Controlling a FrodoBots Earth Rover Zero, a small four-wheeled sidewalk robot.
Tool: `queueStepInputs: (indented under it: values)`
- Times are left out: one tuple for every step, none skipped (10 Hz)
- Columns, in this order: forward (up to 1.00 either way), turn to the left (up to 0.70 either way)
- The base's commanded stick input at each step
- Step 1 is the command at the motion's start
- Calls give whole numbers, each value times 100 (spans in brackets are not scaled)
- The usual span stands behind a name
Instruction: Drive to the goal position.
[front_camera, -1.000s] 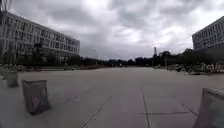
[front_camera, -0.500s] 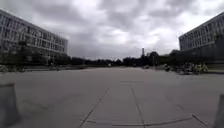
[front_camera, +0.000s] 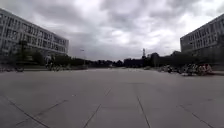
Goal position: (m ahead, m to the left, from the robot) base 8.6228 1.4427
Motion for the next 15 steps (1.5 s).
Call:
queueStepInputs:
  values:
    - [70,0]
    - [70,0]
    - [70,0]
    - [70,0]
    - [70,0]
    - [70,0]
    - [70,0]
    - [70,0]
    - [70,0]
    - [70,0]
    - [70,0]
    - [70,0]
    - [70,0]
    - [70,0]
    - [70,0]
